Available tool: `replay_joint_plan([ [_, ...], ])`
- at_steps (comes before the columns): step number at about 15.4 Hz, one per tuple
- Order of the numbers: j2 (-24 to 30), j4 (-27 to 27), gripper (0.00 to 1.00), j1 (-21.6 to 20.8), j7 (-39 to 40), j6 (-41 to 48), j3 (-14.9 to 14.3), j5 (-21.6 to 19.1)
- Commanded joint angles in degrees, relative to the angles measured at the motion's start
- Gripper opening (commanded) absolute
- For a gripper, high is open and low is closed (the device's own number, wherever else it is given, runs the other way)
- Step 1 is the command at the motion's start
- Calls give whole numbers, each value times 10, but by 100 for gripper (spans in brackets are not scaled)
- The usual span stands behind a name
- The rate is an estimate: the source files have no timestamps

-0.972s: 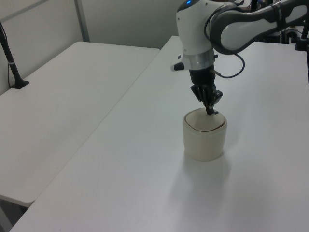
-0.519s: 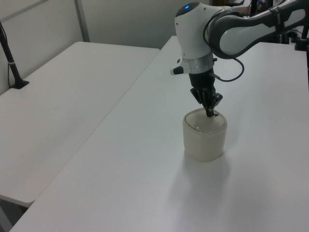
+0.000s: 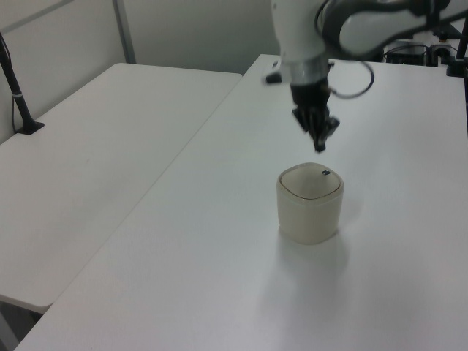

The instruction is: Close the trash bin

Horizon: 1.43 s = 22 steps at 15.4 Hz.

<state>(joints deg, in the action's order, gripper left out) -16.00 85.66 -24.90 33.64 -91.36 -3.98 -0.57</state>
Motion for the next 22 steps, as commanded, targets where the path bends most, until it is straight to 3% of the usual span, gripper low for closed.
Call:
replay_joint_plan([
  [1, 68, 11, 19, 54, -85, 49, -4, 7],
  [2, 83, 11, 39, 83, -114, 56, -4, 7],
  [4, 99, 11, 60, 127, -145, 59, -4, 7],
  [5, 105, 11, 91, 144, -160, 59, -5, 7],
  [6, 108, 12, 100, 157, -174, 58, -5, 9],
  [14, 111, -15, 100, 259, -192, 53, -5, 18],
  [22, 111, -15, 100, 271, -384, 7, -3, 12],
])
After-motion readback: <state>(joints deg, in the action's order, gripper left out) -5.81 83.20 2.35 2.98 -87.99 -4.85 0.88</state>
